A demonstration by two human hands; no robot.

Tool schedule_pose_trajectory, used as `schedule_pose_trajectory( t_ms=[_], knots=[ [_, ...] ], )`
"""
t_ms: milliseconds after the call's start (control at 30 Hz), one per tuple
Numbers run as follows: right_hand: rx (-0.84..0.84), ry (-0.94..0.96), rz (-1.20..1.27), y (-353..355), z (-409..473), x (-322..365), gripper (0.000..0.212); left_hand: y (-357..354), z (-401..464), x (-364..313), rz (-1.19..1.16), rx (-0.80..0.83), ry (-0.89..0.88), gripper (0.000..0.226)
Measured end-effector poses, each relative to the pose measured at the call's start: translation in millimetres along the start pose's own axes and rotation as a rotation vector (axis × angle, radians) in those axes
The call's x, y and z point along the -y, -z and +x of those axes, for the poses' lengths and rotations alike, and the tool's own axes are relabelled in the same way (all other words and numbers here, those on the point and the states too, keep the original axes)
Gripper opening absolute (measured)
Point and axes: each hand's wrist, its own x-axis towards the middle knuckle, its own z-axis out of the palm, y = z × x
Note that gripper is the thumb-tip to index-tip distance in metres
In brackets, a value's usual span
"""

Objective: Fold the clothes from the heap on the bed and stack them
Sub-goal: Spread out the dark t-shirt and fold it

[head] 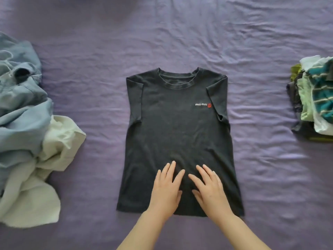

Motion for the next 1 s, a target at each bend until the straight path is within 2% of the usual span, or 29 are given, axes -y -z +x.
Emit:
schedule_pose_trajectory(
  t_ms=[133,367,500,600,667,767,867,1000],
  knots=[
    [0.03,0.089,0.062,-14,-30,9,0.045,-4,-42,7,-0.013,-0.01,-0.03,0.028],
    [0.176,0.076,-0.054,-33,-43,10,0.049,-13,-53,21,0.087,0.031,-0.066,0.047],
    [0.119,0.065,-0.015,-39,-42,8,0.039,-16,-49,23,0.104,0.017,-0.066,0.042],
    [0.001,0.048,0.074,-37,-36,10,0.022,-14,-45,25,0.041,-0.084,-0.109,0.026],
    [-0.06,0.022,0.131,-31,-30,10,0.018,-9,-40,29,-0.002,-0.152,-0.147,0.024],
    [-0.011,-0.032,0.16,-14,-19,5,0.02,4,-34,40,-0.028,-0.121,-0.181,0.028],
    [0.063,-0.117,0.146,6,-5,-5,0.015,17,-25,57,0.007,-0.027,-0.103,0.034],
    [-0.029,-0.175,0.071,36,25,-14,0.019,52,-7,74,-0.155,-0.168,0.085,0.031]
  ],
)
